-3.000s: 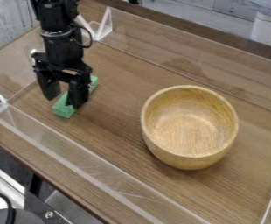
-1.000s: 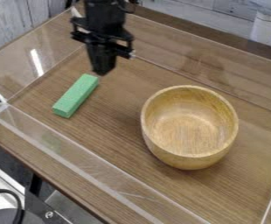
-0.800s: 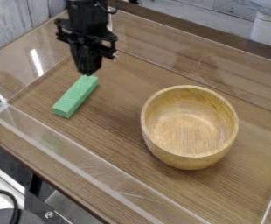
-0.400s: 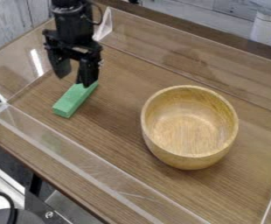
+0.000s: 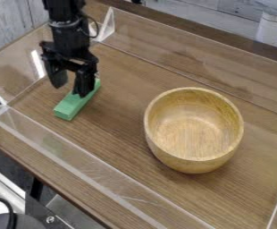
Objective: Put the green block in the brown bowl
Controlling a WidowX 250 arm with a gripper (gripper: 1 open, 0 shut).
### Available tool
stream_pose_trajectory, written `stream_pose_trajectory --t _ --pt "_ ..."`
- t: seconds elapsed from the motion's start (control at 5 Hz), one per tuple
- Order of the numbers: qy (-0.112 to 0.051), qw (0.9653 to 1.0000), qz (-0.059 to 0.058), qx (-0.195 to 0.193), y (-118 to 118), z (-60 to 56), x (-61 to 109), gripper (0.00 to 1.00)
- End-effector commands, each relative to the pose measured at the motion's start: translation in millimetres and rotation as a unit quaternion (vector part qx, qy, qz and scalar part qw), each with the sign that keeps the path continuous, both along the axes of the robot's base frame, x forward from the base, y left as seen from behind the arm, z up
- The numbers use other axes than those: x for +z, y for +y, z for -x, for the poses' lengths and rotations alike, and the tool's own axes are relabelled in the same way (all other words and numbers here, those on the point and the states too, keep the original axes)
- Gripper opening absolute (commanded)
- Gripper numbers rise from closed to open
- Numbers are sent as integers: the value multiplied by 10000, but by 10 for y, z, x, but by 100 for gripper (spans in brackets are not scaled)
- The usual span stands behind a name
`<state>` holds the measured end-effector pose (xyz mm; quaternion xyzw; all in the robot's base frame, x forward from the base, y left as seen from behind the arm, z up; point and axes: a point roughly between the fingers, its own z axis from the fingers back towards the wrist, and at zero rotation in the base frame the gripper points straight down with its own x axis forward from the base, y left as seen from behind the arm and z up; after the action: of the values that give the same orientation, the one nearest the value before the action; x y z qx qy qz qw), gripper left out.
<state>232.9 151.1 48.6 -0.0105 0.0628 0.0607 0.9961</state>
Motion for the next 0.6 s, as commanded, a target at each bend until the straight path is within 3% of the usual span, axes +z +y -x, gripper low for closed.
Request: stream_pose_trajectory --t 0.0,0.2,0.4 --pt "-184 9997 -183 51 115 -78 13 100" --pt "-134 9997 -175 65 117 -84 -59 0" --pt "-141 9997 -184 61 109 -93 -64 0"
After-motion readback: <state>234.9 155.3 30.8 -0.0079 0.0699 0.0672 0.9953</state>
